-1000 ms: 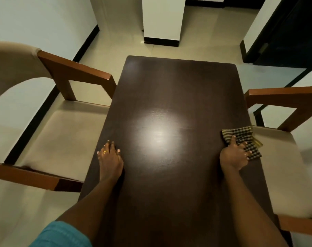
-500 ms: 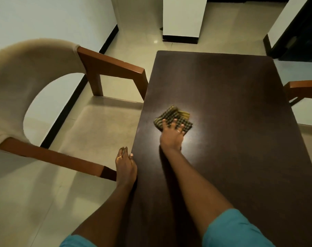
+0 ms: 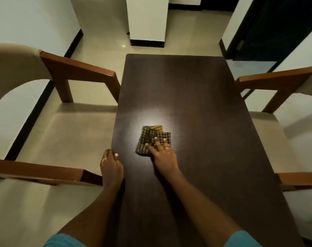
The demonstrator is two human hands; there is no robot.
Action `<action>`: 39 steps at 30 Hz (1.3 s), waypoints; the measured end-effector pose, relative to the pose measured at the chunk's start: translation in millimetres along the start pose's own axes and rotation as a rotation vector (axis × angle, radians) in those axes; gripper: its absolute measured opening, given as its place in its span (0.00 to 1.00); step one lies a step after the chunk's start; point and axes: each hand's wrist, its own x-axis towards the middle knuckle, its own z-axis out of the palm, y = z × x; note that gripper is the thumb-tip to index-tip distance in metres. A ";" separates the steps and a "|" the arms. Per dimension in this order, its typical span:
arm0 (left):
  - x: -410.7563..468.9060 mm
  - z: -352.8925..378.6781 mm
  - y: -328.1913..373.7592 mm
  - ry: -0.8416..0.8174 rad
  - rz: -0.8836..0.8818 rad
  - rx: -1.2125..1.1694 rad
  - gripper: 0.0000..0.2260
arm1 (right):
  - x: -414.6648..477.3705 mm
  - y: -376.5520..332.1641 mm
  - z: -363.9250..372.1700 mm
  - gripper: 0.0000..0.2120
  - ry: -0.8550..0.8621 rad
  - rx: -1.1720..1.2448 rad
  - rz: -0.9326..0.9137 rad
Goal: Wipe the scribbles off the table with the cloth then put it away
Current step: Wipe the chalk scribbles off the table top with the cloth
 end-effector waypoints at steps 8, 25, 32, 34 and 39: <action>-40.5 22.2 13.7 -0.112 0.102 0.089 0.18 | -50.4 181.9 -38.0 0.27 0.074 0.040 0.572; -135.7 -17.6 -29.8 0.029 -0.072 0.046 0.18 | -117.6 76.2 14.4 0.24 0.050 0.024 0.612; -187.2 -30.8 -52.3 0.097 -0.132 0.040 0.17 | -157.7 -66.6 48.6 0.24 -0.081 -0.006 -0.009; -200.6 -33.1 -57.8 0.087 -0.139 0.058 0.17 | -183.8 -83.2 58.8 0.25 -0.147 -0.013 -0.158; -224.2 -34.2 -58.2 0.050 -0.122 0.076 0.17 | -232.7 -64.0 51.1 0.23 -0.110 -0.072 -0.301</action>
